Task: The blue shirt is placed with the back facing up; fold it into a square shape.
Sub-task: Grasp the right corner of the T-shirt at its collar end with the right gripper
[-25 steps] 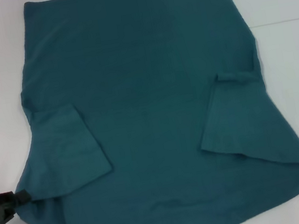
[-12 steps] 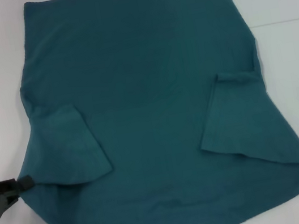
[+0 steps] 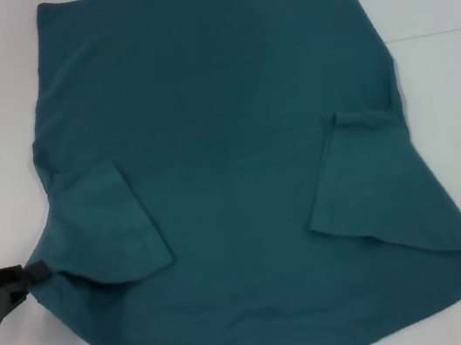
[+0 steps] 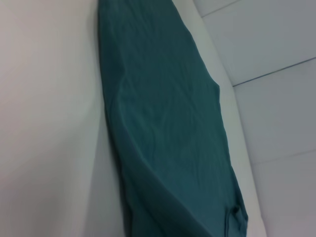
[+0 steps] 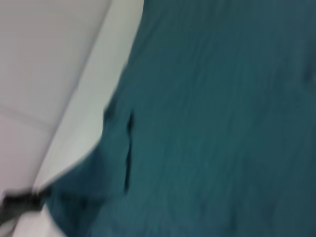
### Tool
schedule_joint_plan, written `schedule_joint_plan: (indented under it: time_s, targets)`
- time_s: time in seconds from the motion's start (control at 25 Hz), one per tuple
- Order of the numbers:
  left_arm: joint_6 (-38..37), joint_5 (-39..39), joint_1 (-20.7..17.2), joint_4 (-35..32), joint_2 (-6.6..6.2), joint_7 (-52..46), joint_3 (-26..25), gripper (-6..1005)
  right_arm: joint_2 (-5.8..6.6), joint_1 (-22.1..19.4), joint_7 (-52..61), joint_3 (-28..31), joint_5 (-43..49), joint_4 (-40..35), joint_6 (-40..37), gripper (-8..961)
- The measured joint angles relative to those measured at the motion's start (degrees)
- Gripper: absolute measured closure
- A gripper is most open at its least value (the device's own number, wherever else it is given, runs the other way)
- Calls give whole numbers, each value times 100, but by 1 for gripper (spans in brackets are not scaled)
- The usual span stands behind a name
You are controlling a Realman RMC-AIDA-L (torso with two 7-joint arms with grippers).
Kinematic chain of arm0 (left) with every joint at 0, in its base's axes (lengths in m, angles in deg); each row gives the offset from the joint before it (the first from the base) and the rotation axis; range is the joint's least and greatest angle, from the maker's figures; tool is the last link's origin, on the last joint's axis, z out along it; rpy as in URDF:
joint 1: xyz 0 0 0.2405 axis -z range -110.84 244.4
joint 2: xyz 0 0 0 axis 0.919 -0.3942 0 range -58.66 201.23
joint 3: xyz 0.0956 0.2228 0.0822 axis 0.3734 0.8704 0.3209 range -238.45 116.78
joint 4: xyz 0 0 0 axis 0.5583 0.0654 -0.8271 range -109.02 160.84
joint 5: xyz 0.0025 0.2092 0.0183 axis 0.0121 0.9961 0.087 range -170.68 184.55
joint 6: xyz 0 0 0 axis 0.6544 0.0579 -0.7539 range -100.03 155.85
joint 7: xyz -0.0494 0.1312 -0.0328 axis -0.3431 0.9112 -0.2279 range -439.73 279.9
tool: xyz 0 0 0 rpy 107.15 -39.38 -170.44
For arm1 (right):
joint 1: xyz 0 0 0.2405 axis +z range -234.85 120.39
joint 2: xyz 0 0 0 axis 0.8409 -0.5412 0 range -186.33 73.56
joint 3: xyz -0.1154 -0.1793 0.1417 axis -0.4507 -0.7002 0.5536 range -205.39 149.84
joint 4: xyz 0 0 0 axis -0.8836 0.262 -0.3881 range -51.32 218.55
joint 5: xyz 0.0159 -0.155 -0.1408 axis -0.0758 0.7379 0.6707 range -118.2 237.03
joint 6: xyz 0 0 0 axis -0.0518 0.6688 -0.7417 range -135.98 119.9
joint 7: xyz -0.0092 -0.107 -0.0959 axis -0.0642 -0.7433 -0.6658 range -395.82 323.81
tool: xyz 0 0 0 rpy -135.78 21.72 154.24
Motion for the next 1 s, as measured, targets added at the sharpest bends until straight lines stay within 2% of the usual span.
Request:
schedule_joint_plan:
  time_s: [0.16,0.4,0.64,0.84,1.0]
  targets:
    - [100,-1,40,31,-3,-11,32,998,8,-97,8,127,188,-188,-568,138]
    - [184,27,105,76,-3,-11,46,998,65,-275,95,150,509,-221,-643,160]
    - [249,32,122,74,-2,-20,52,998,-21,-271,225,201,940,-181,-354,194]
    - [293,36,130,72,-3,-61,51,998,-198,-204,237,161,1140,-152,58,194]
    - [342,38,131,72,-2,-77,51,998,-276,-175,204,-74,1150,-136,214,194]
